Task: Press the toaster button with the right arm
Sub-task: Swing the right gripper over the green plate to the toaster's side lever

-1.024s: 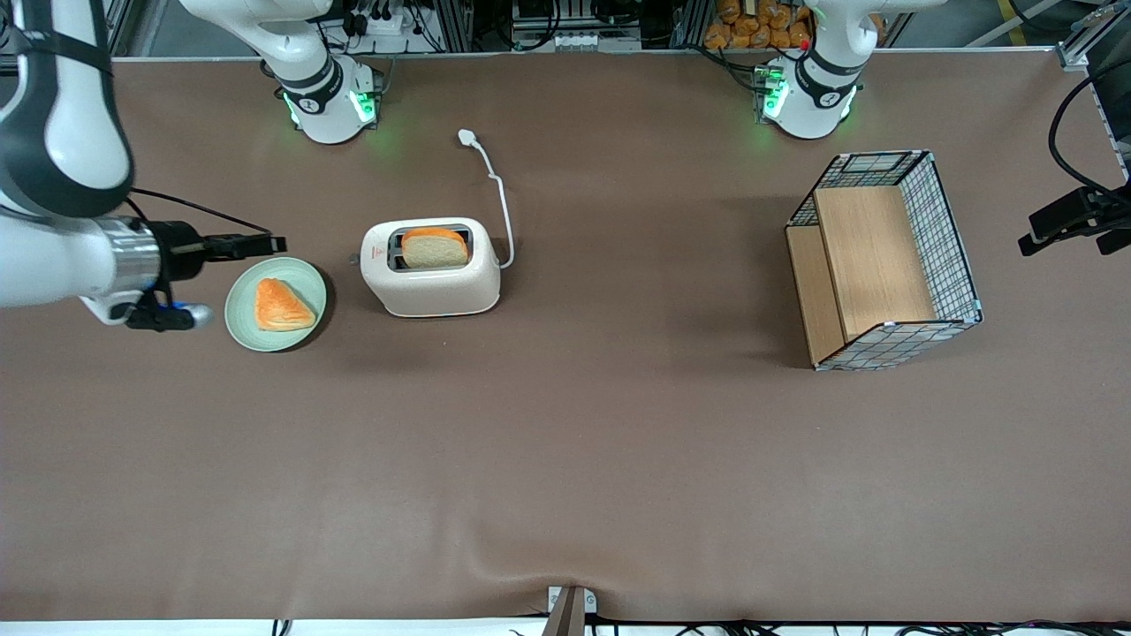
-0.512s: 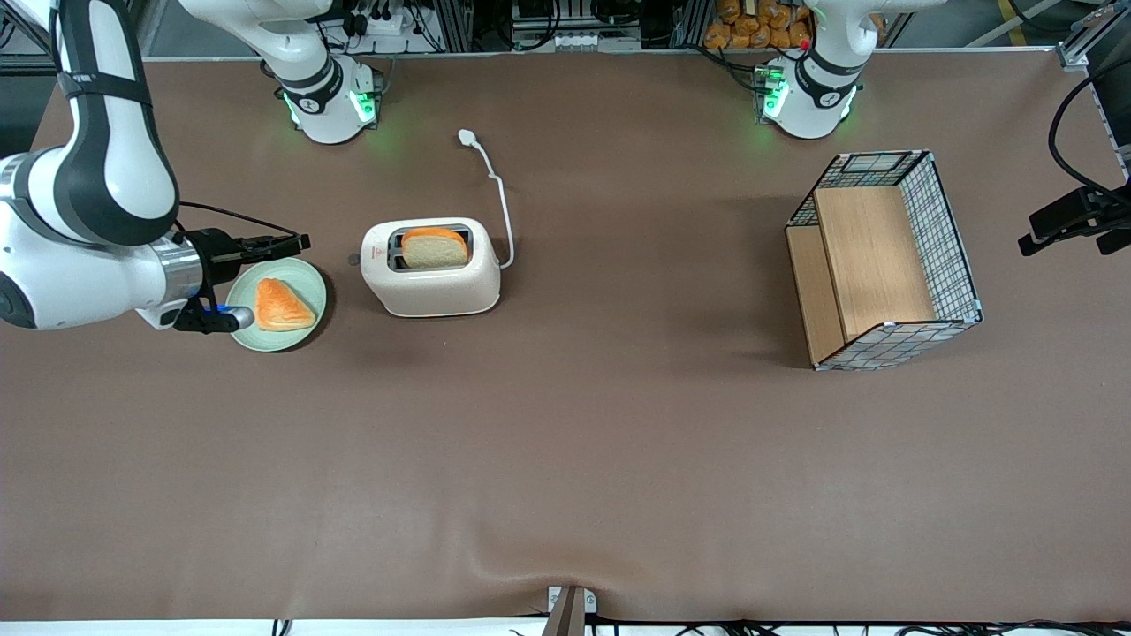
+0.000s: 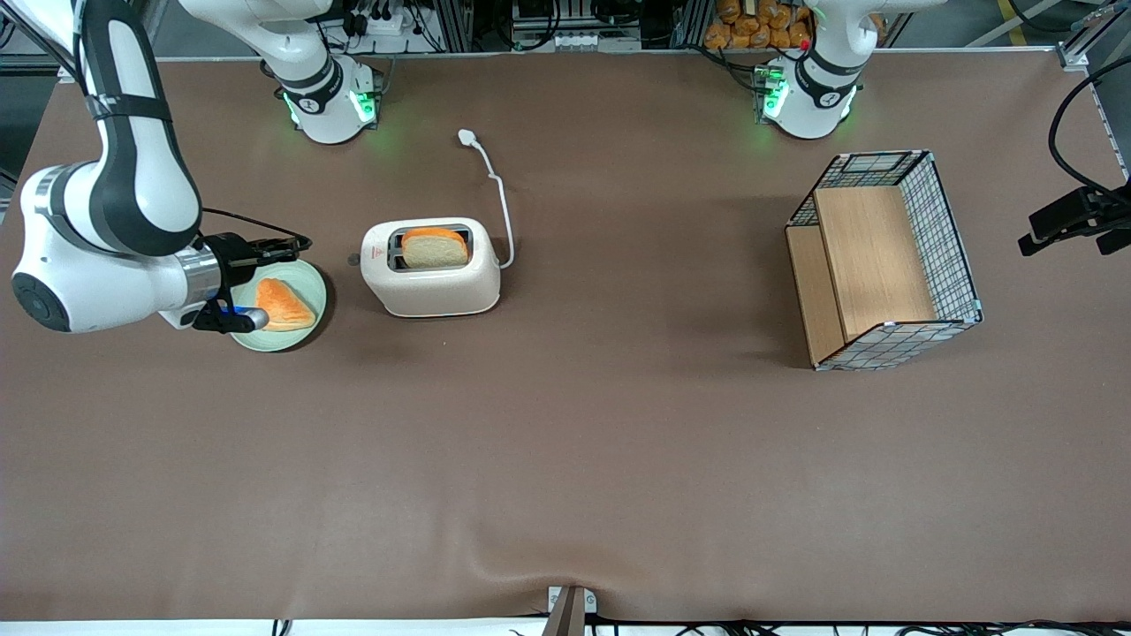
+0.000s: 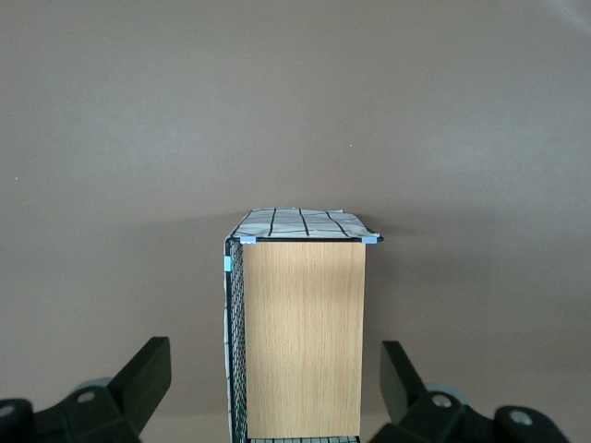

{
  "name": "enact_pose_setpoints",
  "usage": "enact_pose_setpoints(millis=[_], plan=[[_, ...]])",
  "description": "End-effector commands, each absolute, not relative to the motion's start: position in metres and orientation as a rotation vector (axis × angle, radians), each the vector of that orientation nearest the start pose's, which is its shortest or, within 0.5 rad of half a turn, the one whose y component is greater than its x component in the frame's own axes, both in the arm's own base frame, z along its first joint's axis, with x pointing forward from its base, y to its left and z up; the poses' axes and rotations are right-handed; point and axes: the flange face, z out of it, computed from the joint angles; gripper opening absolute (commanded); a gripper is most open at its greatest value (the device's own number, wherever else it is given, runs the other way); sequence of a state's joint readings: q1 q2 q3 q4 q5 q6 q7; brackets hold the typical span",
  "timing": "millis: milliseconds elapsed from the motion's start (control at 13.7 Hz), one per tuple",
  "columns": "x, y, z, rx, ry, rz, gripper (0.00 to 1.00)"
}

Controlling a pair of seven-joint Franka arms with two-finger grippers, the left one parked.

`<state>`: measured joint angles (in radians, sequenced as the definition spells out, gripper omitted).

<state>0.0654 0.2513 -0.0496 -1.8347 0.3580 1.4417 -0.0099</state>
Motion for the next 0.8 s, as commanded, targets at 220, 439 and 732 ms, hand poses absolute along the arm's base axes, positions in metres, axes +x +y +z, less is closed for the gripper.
enact_pose_setpoints(millis=[220, 439, 732], plan=[[0.542, 0.069, 0.340, -2.634, 0.043, 0.929, 0.00], [0.545, 0.067, 0.322, -2.626, 0.054, 0.934, 0.00], [0.545, 0.066, 0.297, -2.570, 0.058, 0.963, 0.00]])
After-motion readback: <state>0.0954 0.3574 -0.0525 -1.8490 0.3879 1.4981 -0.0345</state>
